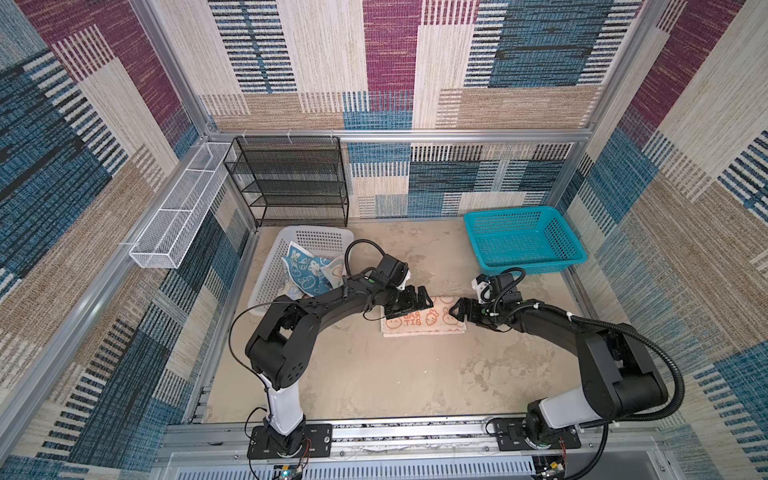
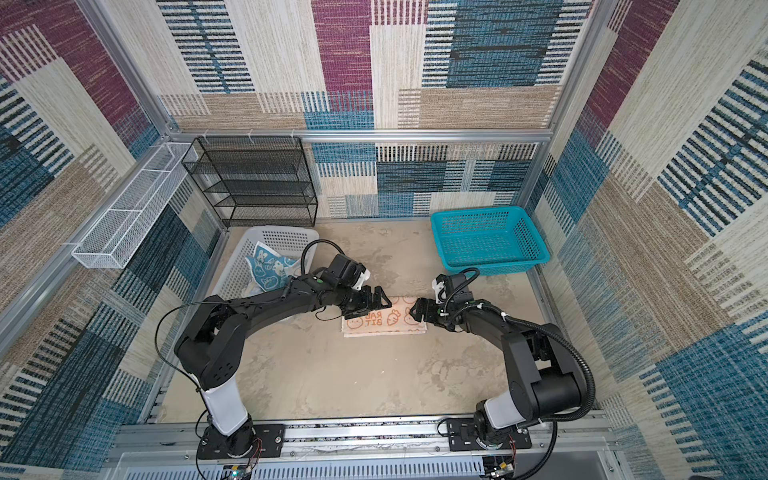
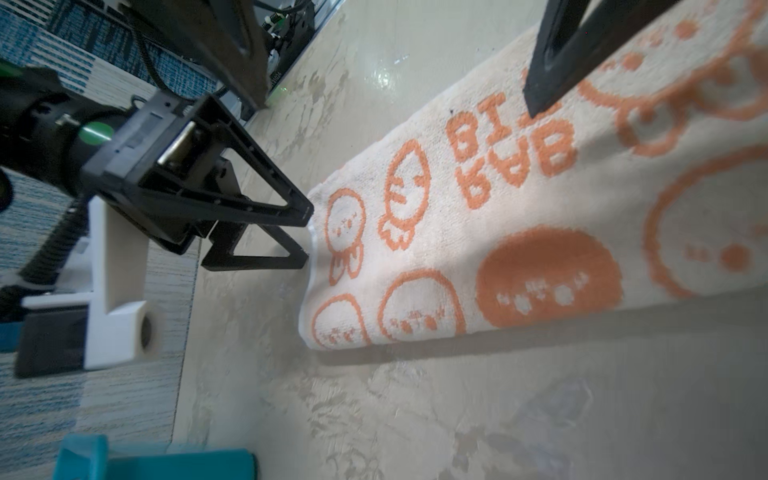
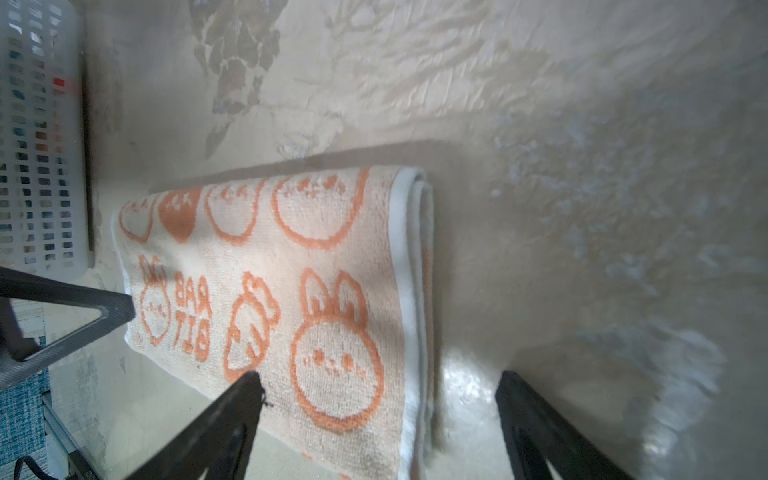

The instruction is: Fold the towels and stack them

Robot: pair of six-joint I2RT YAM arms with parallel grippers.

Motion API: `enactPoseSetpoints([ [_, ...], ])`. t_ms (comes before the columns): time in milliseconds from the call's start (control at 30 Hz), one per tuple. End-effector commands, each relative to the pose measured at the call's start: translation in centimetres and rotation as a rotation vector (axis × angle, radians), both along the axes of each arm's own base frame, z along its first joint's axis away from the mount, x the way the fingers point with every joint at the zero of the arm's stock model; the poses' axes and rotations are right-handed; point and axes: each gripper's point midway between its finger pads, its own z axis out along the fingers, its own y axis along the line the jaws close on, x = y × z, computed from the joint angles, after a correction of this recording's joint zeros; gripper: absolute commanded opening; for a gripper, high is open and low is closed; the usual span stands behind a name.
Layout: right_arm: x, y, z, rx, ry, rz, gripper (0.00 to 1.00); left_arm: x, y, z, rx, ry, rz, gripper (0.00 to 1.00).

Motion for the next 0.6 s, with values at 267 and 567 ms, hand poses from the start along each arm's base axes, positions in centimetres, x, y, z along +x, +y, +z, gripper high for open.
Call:
enactPoseSetpoints([
  [267,-0.2,1.1,-1.8,0.064,0.008,0.031,0.67,-1.3,0.3,-4.6,0.035,0.067,-0.035,0.99],
  [567,-0.6,1.3,-2.9,0.081,0.015,0.029,0.42,-2.2,1.5,-6.0,0.081,0.084,-0.053,0.99],
])
